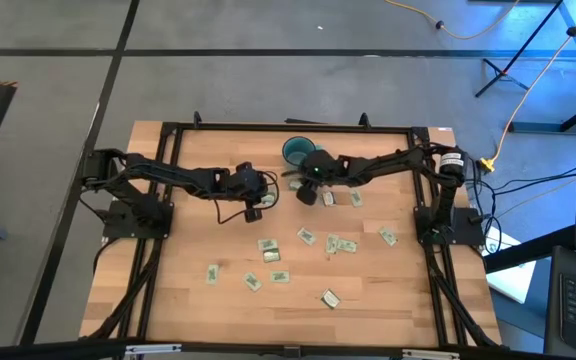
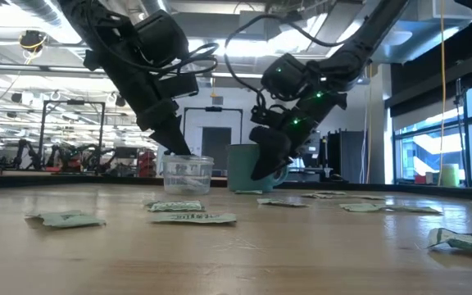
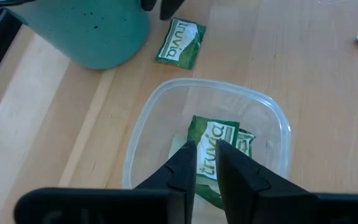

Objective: Pick and place Stevia / Truvia into bins
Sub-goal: Put the dark green truvia packet into the transparent container

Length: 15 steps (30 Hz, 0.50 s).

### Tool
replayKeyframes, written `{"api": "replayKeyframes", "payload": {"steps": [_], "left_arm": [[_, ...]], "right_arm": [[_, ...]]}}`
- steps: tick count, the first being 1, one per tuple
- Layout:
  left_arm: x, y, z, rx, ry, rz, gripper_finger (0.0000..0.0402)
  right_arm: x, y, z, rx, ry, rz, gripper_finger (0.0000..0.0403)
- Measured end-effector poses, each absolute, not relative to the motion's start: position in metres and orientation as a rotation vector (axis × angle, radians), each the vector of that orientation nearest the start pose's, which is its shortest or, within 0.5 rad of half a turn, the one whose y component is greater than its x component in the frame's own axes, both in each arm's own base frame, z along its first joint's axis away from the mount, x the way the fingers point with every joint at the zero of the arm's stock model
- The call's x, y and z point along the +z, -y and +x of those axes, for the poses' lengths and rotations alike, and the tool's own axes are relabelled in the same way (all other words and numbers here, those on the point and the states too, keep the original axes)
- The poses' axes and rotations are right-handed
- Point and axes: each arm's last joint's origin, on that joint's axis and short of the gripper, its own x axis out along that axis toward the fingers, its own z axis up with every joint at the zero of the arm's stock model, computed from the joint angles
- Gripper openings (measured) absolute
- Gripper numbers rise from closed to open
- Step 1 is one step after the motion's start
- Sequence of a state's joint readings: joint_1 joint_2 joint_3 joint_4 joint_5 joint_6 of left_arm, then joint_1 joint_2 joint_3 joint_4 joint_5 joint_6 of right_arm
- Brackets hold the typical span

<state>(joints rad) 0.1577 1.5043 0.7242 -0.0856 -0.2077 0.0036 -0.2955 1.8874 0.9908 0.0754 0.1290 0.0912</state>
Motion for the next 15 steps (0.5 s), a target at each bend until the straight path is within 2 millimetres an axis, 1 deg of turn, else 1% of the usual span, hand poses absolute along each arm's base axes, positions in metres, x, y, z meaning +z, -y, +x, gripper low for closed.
{"api": "replayKeyframes", "payload": {"steps": [3, 15], "left_arm": [[0.164, -0.050, 0.277, 0.340, -0.871, 0.025, 0.0053], [0.164, -0.050, 0.277, 0.333, -0.873, 0.042, 0.0058]], "right_arm": [[0.129, 0.108, 0.350, -0.459, -0.831, 0.208, 0.0091], [0.129, 0.090, 0.355, -0.423, -0.840, 0.211, 0.0089]]}}
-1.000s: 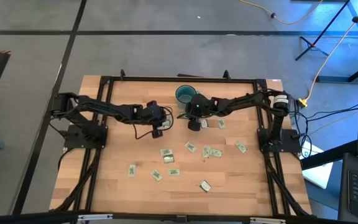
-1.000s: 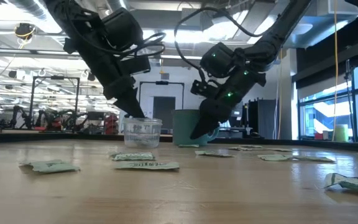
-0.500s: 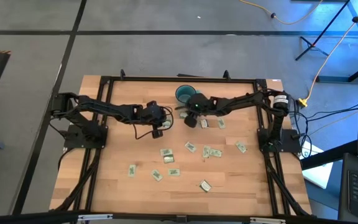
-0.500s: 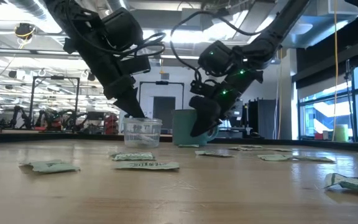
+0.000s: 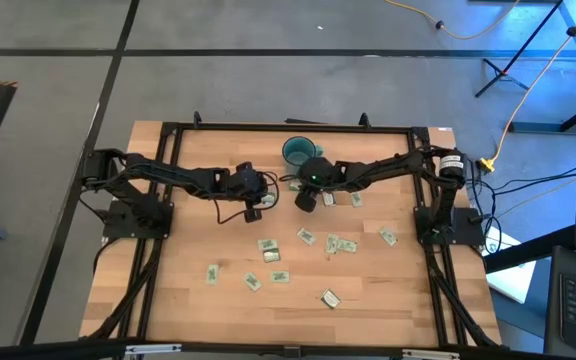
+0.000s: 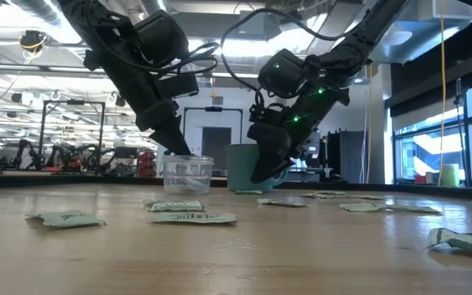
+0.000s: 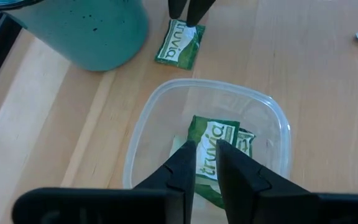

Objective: Pick and place Stevia / Truvia into bins
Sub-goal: Put the dark green truvia packet into the transparent container

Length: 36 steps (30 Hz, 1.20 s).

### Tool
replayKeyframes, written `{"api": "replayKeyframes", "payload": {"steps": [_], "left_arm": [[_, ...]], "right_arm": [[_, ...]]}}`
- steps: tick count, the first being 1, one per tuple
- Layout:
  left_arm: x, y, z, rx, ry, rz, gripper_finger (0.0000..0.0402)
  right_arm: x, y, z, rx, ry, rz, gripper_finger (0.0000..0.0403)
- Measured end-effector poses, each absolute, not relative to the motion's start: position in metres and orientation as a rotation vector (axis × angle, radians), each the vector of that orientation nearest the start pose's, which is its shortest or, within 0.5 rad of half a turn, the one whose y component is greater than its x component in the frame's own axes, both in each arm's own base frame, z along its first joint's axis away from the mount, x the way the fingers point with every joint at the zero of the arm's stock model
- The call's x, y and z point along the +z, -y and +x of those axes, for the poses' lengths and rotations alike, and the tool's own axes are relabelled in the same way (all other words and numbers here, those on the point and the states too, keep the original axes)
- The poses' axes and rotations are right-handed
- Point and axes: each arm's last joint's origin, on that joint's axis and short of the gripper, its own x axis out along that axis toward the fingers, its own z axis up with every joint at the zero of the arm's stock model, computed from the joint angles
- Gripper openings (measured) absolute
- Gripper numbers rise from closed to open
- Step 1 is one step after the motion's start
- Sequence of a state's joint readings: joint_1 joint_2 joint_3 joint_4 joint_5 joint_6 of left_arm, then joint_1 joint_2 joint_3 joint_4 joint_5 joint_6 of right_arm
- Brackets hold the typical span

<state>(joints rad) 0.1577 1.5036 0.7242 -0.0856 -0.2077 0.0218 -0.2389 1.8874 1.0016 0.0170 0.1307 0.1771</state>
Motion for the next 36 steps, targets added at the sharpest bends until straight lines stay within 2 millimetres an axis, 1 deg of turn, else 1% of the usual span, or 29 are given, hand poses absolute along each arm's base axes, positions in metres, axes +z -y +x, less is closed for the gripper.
{"api": "replayKeyframes", "payload": {"steps": [5, 8, 14, 20, 25, 29, 32, 36], "left_arm": [[0.164, -0.050, 0.277, 0.332, -0.873, 0.042, 0.0057], [0.164, -0.050, 0.277, 0.328, -0.873, 0.040, 0.0059], [0.164, -0.048, 0.277, 0.280, -0.871, 0.018, 0.0055], [0.164, -0.049, 0.277, 0.281, -0.869, 0.018, 0.0056], [0.164, -0.049, 0.277, 0.282, -0.867, 0.019, 0.0058], [0.164, -0.049, 0.277, 0.281, -0.867, 0.018, 0.0055], [0.164, -0.049, 0.277, 0.280, -0.867, 0.018, 0.0055], [0.164, -0.048, 0.277, 0.280, -0.870, 0.018, 0.0058]], "right_arm": [[0.128, 0.090, 0.355, -0.424, -0.837, 0.216, 0.0093], [0.128, 0.091, 0.355, -0.456, -0.827, 0.263, 0.0102], [0.125, 0.092, 0.351, -0.477, -0.866, 0.286, 0.0135], [0.124, 0.092, 0.350, -0.496, -0.850, 0.327, 0.0161], [0.124, 0.092, 0.350, -0.488, -0.854, 0.309, 0.0164], [0.112, 0.093, 0.352, -0.495, -0.869, 0.304, 0.0164], [0.105, 0.096, 0.356, -0.502, -0.847, 0.299, 0.0165], [0.102, 0.101, 0.355, -0.507, -0.857, 0.319, 0.0159]]}}
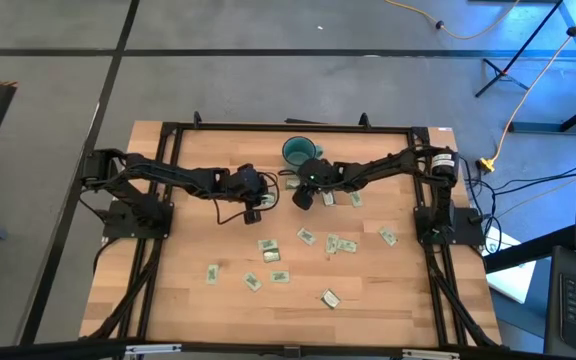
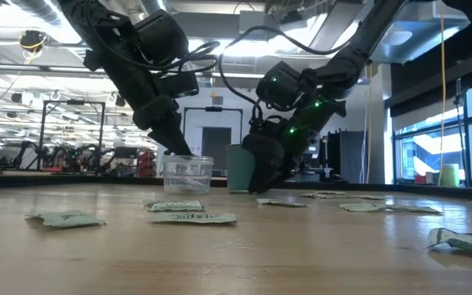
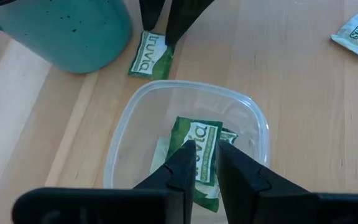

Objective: Pick and place Stevia / Truvia into bins
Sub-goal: Put the dark green truvia packet into the transparent container

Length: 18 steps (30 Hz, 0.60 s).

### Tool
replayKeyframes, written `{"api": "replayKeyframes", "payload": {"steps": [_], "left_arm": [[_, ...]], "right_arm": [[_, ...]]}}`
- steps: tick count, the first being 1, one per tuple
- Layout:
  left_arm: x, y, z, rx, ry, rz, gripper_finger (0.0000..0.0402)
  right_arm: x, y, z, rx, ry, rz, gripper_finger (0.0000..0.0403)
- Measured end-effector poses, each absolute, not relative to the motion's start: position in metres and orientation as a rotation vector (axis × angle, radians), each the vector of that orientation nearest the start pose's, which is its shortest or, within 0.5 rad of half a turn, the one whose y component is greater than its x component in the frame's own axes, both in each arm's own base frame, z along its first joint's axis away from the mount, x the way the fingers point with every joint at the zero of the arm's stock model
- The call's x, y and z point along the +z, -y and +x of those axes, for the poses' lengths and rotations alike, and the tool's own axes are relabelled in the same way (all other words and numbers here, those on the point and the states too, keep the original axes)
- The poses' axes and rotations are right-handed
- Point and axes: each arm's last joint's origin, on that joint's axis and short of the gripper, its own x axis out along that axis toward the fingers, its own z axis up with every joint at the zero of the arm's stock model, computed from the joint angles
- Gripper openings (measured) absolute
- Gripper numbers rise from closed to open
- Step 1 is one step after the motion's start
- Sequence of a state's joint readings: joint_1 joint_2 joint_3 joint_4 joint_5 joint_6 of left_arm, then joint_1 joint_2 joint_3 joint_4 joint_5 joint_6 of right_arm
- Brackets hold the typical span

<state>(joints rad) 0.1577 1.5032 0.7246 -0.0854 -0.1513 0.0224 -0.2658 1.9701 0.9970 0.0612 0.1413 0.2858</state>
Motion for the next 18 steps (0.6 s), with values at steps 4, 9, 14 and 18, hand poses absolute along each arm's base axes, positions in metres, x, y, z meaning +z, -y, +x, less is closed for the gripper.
{"api": "replayKeyframes", "payload": {"steps": [4, 9, 14, 18], "left_arm": [[0.1642, -0.0482, 0.2772, 0.268, -0.870, 0.013, 0.0057], [0.1642, -0.0481, 0.2772, 0.265, -0.870, 0.012, 0.0055], [0.1642, -0.0481, 0.2772, 0.265, -0.870, 0.011, 0.0058], [0.1642, -0.0481, 0.2772, 0.265, -0.870, 0.011, 0.0057]], "right_arm": [[0.1006, 0.1026, 0.3537, -0.510, -0.869, 0.322, 0.0130], [0.0999, 0.1033, 0.3528, -0.508, -0.881, 0.297, 0.0076], [0.0993, 0.1035, 0.3522, -0.498, -0.893, 0.268, 0.0021], [0.0991, 0.1033, 0.3520, -0.495, -0.897, 0.262, 0.0007]]}}
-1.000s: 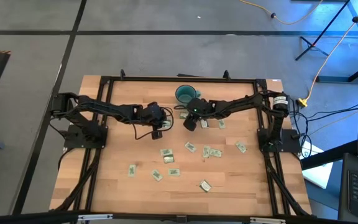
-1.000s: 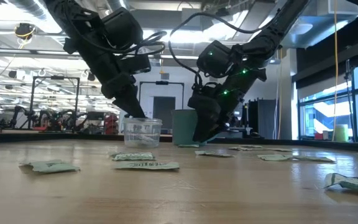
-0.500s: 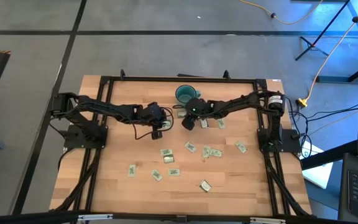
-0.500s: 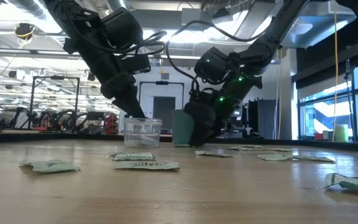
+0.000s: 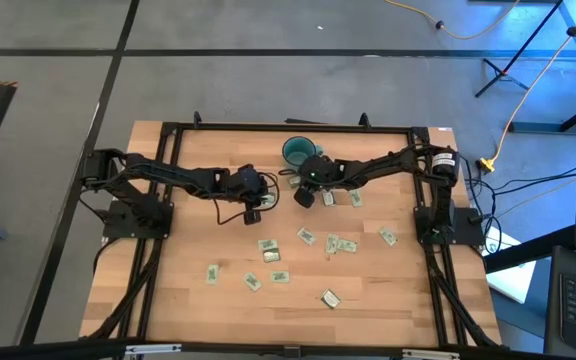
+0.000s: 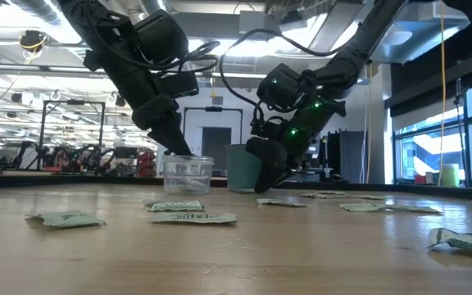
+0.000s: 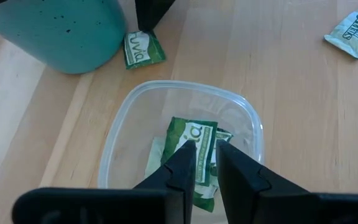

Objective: Pick and place Stevia / Truvia into bins
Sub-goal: Put the dark green truvia packet into the transparent container

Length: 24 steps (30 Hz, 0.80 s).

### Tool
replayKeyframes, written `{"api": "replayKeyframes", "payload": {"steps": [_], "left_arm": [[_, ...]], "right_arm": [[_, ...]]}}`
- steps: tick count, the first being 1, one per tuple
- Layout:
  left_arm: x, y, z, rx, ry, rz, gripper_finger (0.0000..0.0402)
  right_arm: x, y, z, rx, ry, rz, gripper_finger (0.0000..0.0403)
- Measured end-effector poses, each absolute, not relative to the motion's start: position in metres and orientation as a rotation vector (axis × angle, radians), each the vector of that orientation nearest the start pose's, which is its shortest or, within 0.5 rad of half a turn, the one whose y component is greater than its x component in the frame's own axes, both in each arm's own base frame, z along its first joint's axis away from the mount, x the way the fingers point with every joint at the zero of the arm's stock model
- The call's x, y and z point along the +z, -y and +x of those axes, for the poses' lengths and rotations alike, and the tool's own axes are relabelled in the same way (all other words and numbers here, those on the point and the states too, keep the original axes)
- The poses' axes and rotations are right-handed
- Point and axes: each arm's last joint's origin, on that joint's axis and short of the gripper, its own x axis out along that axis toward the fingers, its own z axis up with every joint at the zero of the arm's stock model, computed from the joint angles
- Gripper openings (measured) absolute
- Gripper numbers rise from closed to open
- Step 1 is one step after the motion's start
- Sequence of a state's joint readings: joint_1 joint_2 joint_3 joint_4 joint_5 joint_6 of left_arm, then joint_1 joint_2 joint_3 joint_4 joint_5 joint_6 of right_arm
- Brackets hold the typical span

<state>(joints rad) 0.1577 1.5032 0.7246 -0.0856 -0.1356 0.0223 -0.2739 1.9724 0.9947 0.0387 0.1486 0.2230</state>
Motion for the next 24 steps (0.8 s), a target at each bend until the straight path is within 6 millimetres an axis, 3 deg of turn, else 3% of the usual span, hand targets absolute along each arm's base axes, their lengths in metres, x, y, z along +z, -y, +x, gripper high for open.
{"api": "replayKeyframes", "payload": {"steps": [24], "left_arm": [[0.164, -0.048, 0.277, 0.265, -0.870, 0.011, 0.0056]], "right_arm": [[0.111, 0.101, 0.351, -0.455, -0.882, 0.225, 0.0000]]}}
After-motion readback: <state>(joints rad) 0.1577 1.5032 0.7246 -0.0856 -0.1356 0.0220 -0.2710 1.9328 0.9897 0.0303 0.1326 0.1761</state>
